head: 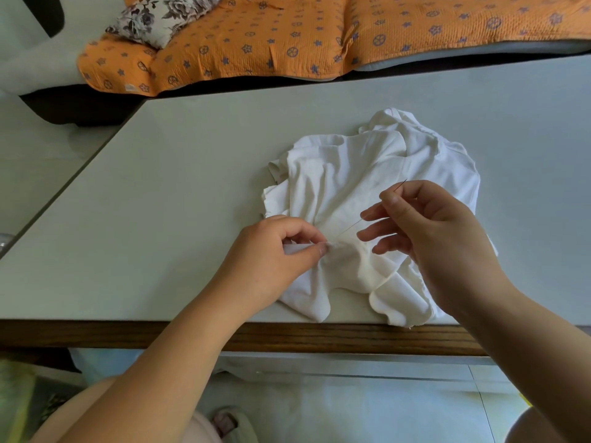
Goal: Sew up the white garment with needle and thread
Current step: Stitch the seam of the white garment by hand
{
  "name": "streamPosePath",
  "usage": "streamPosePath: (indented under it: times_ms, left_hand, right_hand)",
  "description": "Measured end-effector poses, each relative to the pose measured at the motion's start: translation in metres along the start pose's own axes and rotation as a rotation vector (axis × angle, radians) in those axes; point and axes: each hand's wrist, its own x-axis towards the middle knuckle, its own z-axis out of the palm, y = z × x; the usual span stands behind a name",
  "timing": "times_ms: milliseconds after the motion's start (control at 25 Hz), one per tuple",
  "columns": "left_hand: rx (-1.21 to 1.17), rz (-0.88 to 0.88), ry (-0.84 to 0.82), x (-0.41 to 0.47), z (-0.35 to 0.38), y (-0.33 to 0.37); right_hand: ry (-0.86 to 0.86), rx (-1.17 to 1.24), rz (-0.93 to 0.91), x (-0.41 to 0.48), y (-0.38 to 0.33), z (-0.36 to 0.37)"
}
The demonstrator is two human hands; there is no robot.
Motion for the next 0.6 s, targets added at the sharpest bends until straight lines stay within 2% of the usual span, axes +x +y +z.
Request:
streamPosePath:
  times_ms: [120,200,280,360,400,480,520,600]
  left_hand:
    - [0.049,0.136,0.170,-0.004,0.003,0.005]
    - [0.000,0.184,0.199,-0.008,0.007,0.011]
    - [-0.206,-0.014,0.032,-0.010,0.010,0.020]
    - [-0.509,-0.252,-0.154,-0.008,0.010,0.023]
    - [-0.664,-0.316,-0.201,-0.006,0.009,0.021]
    - [-0.860,-0.376,-0.176,-0.004,0.007,0.015]
    - [-0.874,-0.396,-0.133,-0.003,0.007,0.011]
    - [-0.726,-0.375,-0.034,-0.006,0.007,0.006]
  right_hand:
    - [-0.037,0.100,0.036,0.000,-0.001,0.003]
    - [-0.076,0.187,0.049,-0.002,-0.002,0.005]
    - [-0.136,0.228,0.036,-0.006,-0.004,0.006]
    - [-0.230,0.135,0.013,-0.013,-0.006,0.009]
    - [-0.285,0.068,0.005,-0.016,-0.005,0.011]
    - [-0.348,-0.014,0.005,-0.018,-0.001,0.013]
    - [-0.346,-0.038,0.009,-0.017,0.002,0.013]
    - [-0.305,-0.084,0.020,-0.014,0.006,0.013]
